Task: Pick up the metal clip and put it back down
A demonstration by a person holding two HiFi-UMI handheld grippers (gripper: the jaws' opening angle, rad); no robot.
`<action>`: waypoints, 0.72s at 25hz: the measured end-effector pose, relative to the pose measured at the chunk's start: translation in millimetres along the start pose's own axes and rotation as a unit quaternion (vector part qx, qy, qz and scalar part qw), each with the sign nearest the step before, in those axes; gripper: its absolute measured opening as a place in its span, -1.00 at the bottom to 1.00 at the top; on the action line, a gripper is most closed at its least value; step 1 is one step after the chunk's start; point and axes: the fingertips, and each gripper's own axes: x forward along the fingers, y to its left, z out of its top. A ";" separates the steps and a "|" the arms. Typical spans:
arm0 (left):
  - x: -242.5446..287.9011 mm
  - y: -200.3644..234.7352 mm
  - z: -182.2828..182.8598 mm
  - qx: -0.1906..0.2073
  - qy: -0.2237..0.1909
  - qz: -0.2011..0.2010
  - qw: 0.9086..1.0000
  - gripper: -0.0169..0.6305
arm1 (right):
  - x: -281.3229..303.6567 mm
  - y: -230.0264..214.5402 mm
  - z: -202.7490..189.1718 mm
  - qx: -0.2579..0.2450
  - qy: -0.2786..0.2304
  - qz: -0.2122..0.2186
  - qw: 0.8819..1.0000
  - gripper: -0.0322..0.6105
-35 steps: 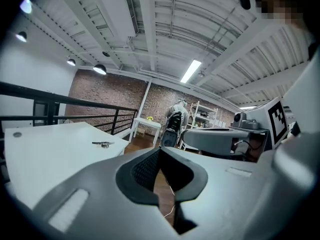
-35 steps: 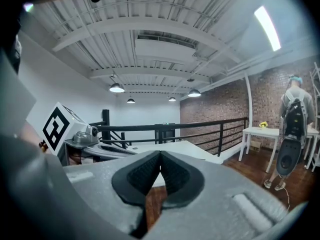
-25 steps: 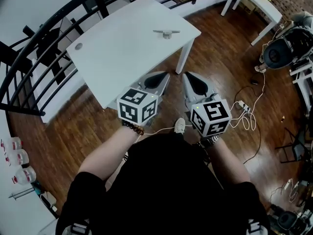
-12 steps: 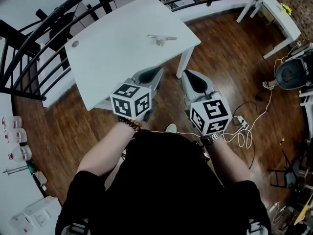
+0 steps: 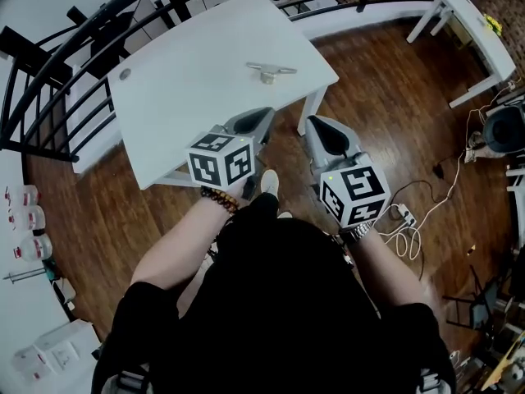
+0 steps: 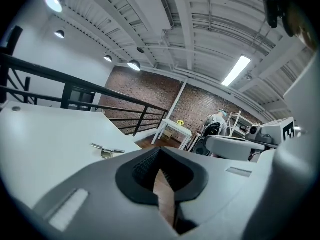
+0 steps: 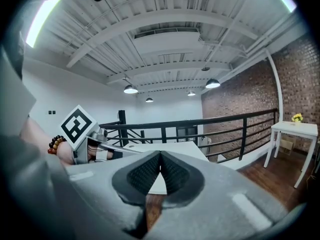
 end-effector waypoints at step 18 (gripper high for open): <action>122.5 124.3 -19.3 -0.267 0.037 0.012 0.963 -0.74 | 134.7 -89.4 -3.6 0.008 0.072 0.013 0.997 -0.92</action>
